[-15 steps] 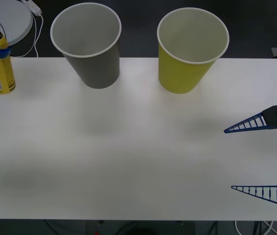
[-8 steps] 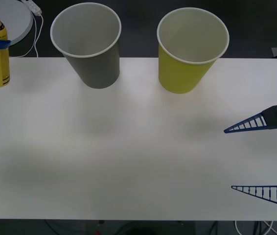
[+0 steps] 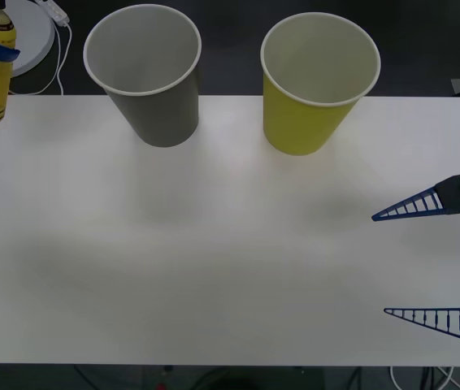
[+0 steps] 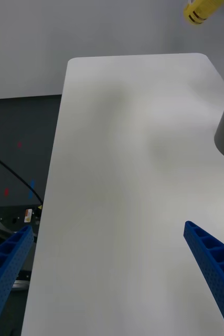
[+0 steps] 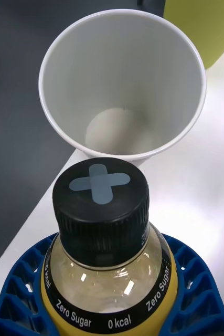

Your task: Put the can into the green bin and the plastic bottle into the gray bin

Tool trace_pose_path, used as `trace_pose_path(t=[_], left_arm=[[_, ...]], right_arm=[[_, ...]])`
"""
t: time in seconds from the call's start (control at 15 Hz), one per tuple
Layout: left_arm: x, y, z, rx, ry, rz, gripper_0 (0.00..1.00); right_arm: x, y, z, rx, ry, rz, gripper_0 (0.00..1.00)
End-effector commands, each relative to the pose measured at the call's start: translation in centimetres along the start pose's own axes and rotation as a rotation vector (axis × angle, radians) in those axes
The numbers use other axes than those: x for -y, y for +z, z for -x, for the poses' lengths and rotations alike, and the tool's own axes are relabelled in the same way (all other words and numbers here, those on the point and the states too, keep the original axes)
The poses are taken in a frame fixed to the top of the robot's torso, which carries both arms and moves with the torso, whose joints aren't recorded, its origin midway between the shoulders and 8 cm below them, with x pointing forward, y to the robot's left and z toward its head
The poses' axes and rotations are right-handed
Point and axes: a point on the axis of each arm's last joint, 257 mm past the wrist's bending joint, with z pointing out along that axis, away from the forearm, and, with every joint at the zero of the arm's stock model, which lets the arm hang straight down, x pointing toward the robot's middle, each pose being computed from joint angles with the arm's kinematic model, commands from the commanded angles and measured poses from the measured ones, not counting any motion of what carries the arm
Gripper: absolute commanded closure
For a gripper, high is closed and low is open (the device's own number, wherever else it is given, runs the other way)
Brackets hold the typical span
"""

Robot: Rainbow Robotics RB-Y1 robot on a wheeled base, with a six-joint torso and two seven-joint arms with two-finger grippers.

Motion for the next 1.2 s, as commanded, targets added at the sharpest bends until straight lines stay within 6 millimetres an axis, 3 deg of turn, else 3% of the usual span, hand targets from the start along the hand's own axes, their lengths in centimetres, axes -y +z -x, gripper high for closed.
trace_pose_path(t=[0.07, 0.53, 0.8, 1.2], left_arm=[[-0.2, 0.1, 1.0, -0.037, 0.016, -0.02, 1.0], [-1.4, 1.7, 3.5, -0.114, 0.09, -0.008, 1.0], [-2.0, 1.7, 6.3, -0.155, 0.114, 0.005, 1.0], [-1.8, 3.7, 9.9, -0.125, 0.053, -0.014, 1.0]], right_arm=[[0.0, 0.0, 0.0, 0.0, 0.0, 0.0, 0.0], [0.0, 0.0, 0.0, 0.0, 0.0, 0.0, 0.0], [0.0, 0.0, 0.0, 0.0, 0.0, 0.0, 0.0], [0.0, 0.0, 0.0, 0.0, 0.0, 0.0, 0.0]])
